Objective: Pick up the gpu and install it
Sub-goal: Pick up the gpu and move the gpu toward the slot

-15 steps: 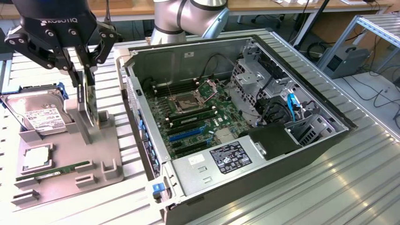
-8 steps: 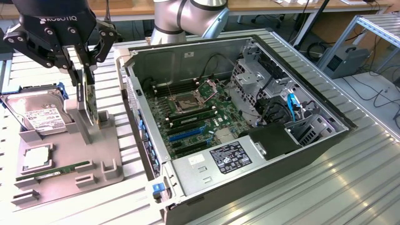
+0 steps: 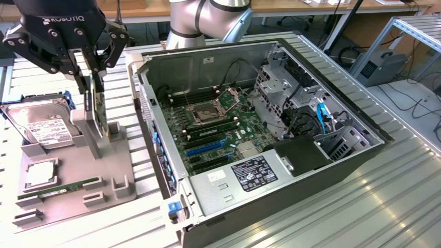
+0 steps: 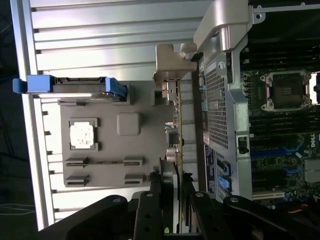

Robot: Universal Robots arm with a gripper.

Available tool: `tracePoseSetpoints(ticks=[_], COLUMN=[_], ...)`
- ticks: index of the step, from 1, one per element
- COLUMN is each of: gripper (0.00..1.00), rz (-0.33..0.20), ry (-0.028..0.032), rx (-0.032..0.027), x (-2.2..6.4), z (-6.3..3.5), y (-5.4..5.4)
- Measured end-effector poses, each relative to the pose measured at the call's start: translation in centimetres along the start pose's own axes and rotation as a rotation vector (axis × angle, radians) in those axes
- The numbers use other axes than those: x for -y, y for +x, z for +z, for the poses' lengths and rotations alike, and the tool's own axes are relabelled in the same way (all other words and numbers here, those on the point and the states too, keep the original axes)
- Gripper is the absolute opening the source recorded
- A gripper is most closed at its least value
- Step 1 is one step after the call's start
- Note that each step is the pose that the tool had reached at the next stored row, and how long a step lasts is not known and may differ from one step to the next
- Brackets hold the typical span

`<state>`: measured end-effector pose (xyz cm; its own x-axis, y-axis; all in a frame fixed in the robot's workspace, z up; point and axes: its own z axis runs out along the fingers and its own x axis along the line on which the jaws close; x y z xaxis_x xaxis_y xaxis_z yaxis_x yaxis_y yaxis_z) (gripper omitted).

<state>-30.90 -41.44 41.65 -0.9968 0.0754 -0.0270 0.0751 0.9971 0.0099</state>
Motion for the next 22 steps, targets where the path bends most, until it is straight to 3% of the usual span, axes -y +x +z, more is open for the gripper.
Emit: tracePoseSetpoints(ticks=[19,22], gripper=[0.27,0.27], rz=[0.0,0.0], ry=[-0.0002,-0.0001], rx=[0.0002,0.0], x=[-0.01,-0.06], z=[-0.71,-0.69], y=[-0.02,-0.84])
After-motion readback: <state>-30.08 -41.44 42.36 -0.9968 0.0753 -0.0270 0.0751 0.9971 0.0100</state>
